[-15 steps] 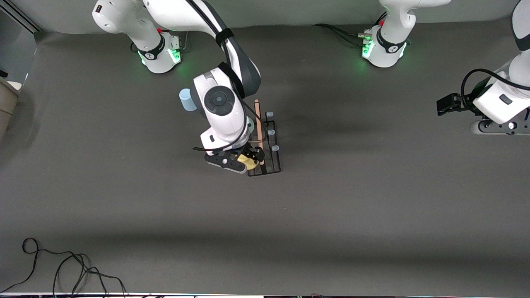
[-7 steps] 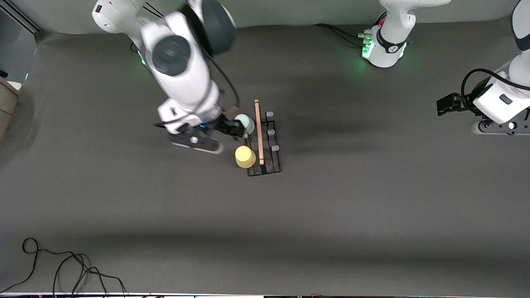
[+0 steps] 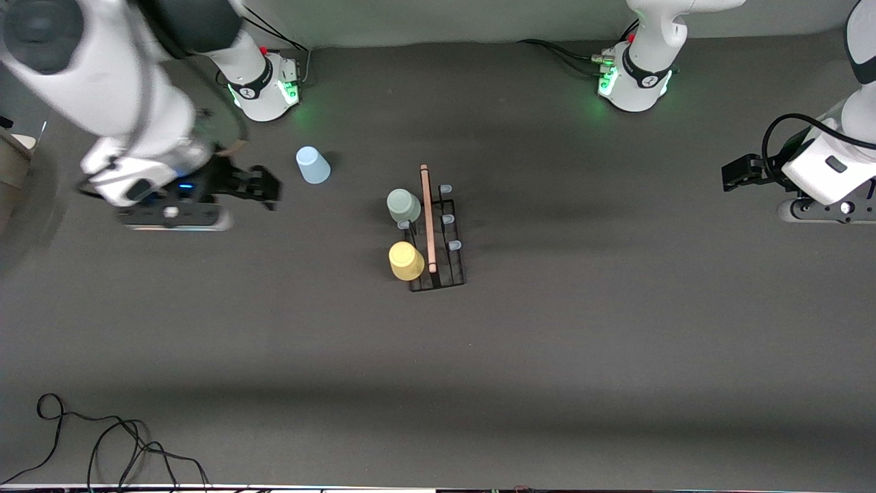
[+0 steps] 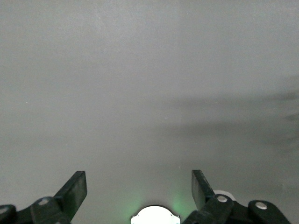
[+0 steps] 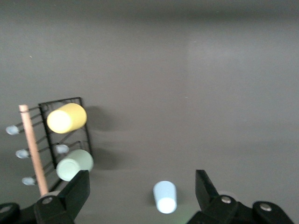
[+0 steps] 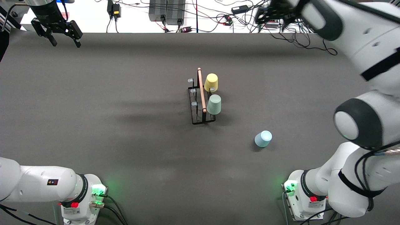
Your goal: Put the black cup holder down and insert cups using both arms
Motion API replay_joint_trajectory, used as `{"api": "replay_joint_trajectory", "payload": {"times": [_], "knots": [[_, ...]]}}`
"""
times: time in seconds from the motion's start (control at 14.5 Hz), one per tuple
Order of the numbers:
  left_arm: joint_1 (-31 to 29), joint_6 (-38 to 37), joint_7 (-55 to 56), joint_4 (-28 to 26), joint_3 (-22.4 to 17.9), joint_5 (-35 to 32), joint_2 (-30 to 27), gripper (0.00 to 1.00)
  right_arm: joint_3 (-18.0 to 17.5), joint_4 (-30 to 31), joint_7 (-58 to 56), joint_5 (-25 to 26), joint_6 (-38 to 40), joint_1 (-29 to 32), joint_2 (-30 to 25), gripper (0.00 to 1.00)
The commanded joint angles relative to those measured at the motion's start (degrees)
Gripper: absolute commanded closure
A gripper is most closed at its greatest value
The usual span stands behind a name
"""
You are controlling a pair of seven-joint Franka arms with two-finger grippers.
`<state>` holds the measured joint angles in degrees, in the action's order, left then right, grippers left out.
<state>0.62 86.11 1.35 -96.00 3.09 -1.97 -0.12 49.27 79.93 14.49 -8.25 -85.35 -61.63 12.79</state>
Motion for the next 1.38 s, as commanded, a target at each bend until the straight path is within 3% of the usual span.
{"api": "replay_joint_trajectory", "payload": {"times": [0.0,0.07,0.34,0.62,0.69,1.17,1.31], "knots": [[-0.2,-0.6,-0.8,-0.2,0.1,-0.4,-1.1,0.0,-3.6,4.4,-8.0,2.9,-1.0,7.5,-5.3,0.0],[-0.2,-0.7,-0.8,-0.3,0.1,-0.4,-1.1,0.0,-7.4,4.6,-10.2,4.5,-1.0,12.7,-6.0,0.0],[-0.2,-0.6,-0.8,-0.3,0.1,-0.4,-1.1,0.0,-29.4,8.4,-13.6,8.3,-2.4,38.8,-10.8,0.0],[-0.2,-0.5,-0.8,-0.3,0.1,-0.4,-1.2,0.0,-42.9,10.9,-14.0,9.0,-3.3,55.4,-12.5,0.0],[-0.2,-0.5,-0.8,-0.3,0.1,-0.4,-1.1,0.0,-44.2,10.9,-14.0,9.0,-3.3,57.5,-12.5,0.0],[-0.2,-0.5,-0.8,-0.3,0.1,-0.4,-1.1,0.0,-44.3,9.6,-14.0,10.2,-3.5,58.8,-10.9,0.0],[-0.2,-0.6,-0.8,-0.3,0.1,-0.4,-1.1,0.0,-48.1,9.5,-14.0,10.2,-3.5,62.4,-10.7,0.0]]}}
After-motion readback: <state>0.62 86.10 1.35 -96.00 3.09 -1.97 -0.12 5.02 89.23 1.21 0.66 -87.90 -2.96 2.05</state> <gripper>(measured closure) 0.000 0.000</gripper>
